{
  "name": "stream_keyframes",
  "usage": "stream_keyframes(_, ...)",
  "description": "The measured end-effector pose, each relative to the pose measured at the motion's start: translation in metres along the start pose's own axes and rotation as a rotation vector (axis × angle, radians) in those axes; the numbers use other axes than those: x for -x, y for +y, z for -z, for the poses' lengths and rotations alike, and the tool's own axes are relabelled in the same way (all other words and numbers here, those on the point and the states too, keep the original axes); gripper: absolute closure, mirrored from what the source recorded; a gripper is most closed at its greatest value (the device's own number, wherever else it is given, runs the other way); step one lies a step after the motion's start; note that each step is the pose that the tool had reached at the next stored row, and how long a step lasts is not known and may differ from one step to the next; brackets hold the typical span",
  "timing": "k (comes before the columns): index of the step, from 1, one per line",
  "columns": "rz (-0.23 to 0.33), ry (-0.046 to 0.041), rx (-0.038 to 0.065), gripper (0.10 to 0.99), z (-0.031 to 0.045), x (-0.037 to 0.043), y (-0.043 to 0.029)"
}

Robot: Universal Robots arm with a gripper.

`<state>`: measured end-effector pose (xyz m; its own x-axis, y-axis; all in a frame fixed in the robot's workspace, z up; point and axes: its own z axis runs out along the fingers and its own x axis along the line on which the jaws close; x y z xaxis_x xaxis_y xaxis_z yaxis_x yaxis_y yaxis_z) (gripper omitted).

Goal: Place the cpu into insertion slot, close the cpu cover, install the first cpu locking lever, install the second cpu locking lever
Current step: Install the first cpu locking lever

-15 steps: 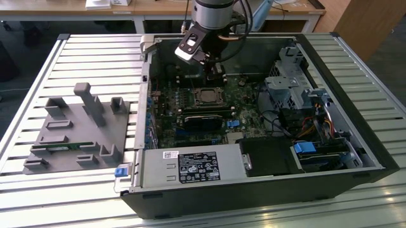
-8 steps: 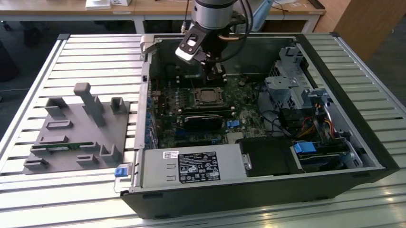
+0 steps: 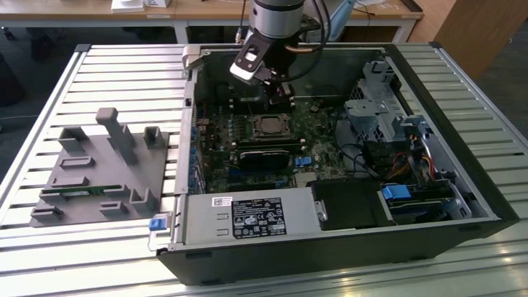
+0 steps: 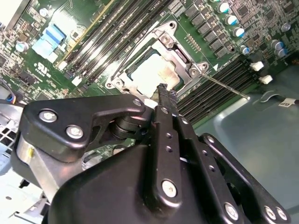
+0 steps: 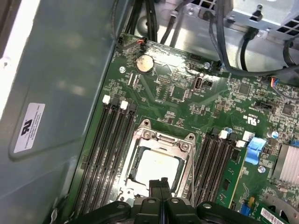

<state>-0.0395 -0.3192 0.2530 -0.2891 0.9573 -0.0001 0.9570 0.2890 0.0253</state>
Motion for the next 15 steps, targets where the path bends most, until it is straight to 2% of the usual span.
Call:
stream_keyframes(8,0.077,0.0020,0.000,0.980,0.0000,0.0000,0.0000)
stream_keyframes(15,0.116,0.0029,0.000,0.980,0.0000,0.0000,0.0000)
